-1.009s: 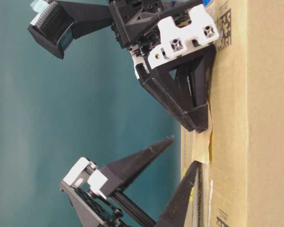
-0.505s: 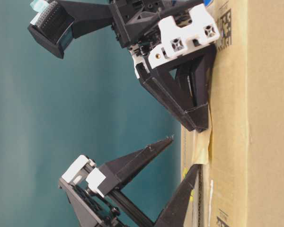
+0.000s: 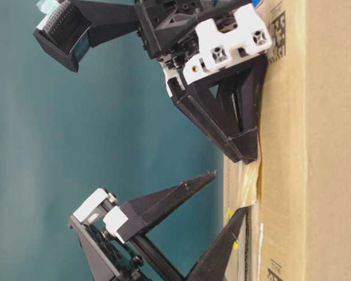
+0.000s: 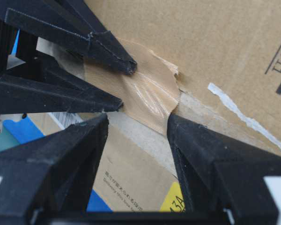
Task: Apply tape along the seams of the closed cardboard box to seal it securely.
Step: 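Press the tape flat along the seam with both grippers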
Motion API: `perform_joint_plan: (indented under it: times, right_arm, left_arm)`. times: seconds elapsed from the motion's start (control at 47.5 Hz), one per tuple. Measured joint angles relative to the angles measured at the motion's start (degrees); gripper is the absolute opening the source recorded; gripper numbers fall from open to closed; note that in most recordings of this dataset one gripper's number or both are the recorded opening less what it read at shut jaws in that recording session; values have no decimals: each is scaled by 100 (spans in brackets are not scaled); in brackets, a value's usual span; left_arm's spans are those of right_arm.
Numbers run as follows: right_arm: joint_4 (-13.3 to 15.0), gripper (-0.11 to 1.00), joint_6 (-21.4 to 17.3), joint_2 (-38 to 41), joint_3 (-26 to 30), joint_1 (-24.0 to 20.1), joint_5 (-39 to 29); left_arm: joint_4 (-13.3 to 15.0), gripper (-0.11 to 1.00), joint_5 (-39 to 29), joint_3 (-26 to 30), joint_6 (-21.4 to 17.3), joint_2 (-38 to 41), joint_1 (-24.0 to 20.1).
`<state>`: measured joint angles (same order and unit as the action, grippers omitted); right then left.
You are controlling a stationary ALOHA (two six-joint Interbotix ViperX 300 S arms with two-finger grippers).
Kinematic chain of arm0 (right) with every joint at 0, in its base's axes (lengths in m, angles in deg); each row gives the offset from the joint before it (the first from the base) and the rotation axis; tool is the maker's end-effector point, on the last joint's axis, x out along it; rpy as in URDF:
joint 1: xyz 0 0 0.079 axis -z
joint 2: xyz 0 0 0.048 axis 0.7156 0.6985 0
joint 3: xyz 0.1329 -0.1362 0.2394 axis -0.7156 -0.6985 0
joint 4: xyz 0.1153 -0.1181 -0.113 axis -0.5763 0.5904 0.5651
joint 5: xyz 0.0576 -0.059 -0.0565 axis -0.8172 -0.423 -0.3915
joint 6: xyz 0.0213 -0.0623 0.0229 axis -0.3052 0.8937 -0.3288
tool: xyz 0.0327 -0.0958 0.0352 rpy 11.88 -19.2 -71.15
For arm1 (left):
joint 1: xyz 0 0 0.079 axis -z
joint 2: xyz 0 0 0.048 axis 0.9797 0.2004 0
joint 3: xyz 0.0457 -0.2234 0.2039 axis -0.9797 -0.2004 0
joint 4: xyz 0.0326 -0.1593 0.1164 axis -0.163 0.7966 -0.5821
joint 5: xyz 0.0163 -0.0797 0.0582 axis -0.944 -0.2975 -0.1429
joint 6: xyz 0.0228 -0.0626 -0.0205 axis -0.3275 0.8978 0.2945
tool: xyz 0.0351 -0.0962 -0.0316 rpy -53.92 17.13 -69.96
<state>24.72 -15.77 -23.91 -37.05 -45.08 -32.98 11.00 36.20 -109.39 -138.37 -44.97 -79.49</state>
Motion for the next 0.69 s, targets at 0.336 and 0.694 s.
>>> perform_joint_plan:
  times: [0.336, 0.694]
  right_arm:
    - [0, 44, 9, 0, 0, -9, -9]
    - [-9, 44, 0, 0, -18, -18, -18]
  left_arm:
    - [0, 52, -123, 9, 0, -35, 18]
    - [-26, 52, -299, 0, 18, -132, 26]
